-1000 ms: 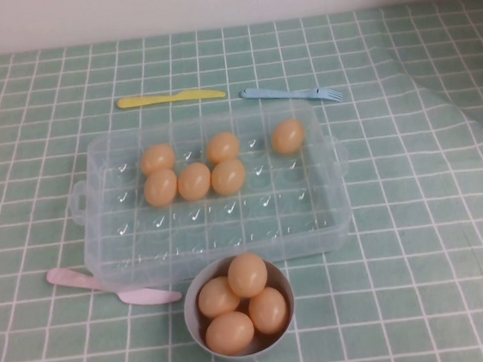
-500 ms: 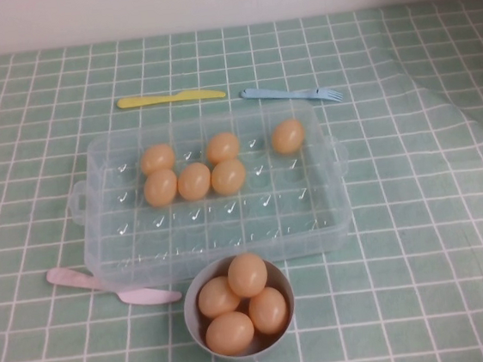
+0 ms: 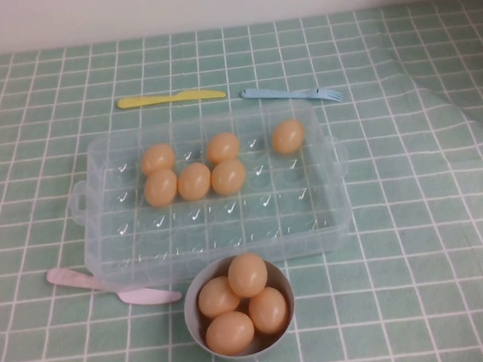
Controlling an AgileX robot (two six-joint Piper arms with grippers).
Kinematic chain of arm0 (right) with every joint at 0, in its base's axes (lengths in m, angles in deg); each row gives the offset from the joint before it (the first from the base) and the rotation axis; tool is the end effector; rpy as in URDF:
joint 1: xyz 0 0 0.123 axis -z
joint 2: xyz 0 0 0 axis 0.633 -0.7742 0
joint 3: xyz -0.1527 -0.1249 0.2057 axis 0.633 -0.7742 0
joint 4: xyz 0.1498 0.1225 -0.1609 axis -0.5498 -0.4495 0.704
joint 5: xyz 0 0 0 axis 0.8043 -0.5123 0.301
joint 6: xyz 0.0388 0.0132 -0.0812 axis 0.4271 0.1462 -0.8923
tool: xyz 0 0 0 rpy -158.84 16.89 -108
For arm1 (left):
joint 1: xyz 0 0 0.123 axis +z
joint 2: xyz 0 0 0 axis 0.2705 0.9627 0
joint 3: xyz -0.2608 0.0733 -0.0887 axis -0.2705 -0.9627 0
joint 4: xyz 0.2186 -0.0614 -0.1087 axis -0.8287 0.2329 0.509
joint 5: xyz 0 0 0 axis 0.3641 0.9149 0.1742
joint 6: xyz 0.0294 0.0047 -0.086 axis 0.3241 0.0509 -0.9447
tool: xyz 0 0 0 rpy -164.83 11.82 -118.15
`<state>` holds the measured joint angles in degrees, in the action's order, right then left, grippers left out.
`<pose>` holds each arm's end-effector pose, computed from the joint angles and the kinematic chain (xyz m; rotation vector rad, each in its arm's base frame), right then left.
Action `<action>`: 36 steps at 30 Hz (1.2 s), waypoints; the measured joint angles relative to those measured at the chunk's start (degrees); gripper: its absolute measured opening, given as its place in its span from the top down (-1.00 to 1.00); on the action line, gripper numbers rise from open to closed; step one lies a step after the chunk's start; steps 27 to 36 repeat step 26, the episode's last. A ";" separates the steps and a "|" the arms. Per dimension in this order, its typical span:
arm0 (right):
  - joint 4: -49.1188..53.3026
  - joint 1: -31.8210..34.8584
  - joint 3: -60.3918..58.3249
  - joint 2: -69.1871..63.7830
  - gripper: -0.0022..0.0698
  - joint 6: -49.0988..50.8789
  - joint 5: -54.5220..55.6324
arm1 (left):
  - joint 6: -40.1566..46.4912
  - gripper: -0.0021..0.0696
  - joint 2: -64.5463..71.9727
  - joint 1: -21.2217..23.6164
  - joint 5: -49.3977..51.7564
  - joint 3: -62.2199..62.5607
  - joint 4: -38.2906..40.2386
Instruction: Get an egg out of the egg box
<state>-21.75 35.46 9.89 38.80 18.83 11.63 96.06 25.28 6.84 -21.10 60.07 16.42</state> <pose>0.0563 0.0028 0.1889 0.0611 1.6794 0.1395 0.0515 -0.0107 0.1719 0.2981 1.8457 -0.0358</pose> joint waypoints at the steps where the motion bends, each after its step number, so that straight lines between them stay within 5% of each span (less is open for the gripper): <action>1: 0.00 0.00 0.00 0.00 0.99 0.00 -0.14 | 0.00 0.95 0.00 0.00 0.00 0.00 0.00; 11: -11.87 0.00 0.00 0.03 0.99 -16.54 -8.81 | 0.00 0.95 0.00 0.00 0.00 0.00 0.00; 36: -13.00 0.00 0.00 0.03 0.99 -17.72 -11.02 | 0.00 0.95 0.00 0.00 0.00 0.00 0.00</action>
